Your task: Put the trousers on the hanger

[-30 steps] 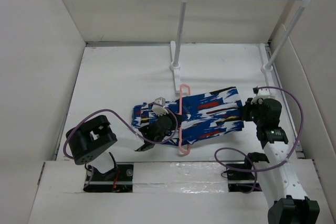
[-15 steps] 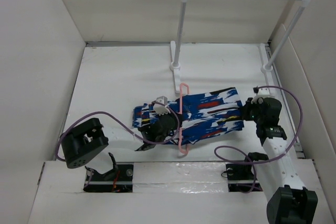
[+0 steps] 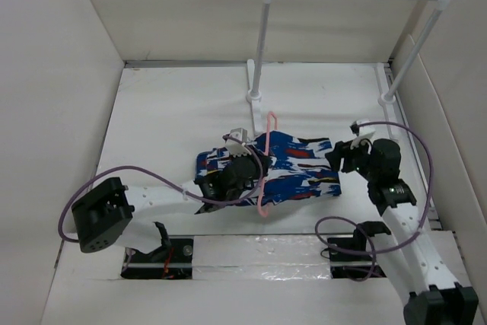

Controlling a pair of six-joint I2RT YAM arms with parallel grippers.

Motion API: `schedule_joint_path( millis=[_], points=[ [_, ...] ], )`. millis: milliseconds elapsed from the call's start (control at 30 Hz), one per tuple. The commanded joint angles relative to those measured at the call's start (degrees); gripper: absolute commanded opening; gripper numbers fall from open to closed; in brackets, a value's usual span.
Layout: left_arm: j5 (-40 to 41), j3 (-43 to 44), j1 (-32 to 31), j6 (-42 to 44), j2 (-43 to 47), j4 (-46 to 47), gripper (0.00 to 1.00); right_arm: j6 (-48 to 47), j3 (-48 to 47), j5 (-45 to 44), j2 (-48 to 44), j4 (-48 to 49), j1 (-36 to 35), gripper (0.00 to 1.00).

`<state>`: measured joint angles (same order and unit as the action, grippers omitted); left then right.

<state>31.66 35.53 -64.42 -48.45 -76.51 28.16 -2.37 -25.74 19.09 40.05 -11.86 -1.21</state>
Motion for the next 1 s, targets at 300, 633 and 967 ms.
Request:
schedule_joint_path(
  millis=[300, 633, 967],
  points=[
    [3.14, 11.14, -0.18, 1.86, -1.26, 4.18, 0.00, 22.57, -2.05, -11.78, -5.17, 15.77, -43.84, 0.06],
    [5.08, 11.93, -0.18, 1.25, -1.72, 4.80, 0.00, 31.72, 0.42, -28.48, 1.78, 23.72, -60.74, 0.59],
    [6.75, 10.17, -2.10, -0.60, -1.18, 6.73, 0.00, 35.59, 2.62, -31.93, 6.78, 26.80, -60.75, 0.59]
  ],
)
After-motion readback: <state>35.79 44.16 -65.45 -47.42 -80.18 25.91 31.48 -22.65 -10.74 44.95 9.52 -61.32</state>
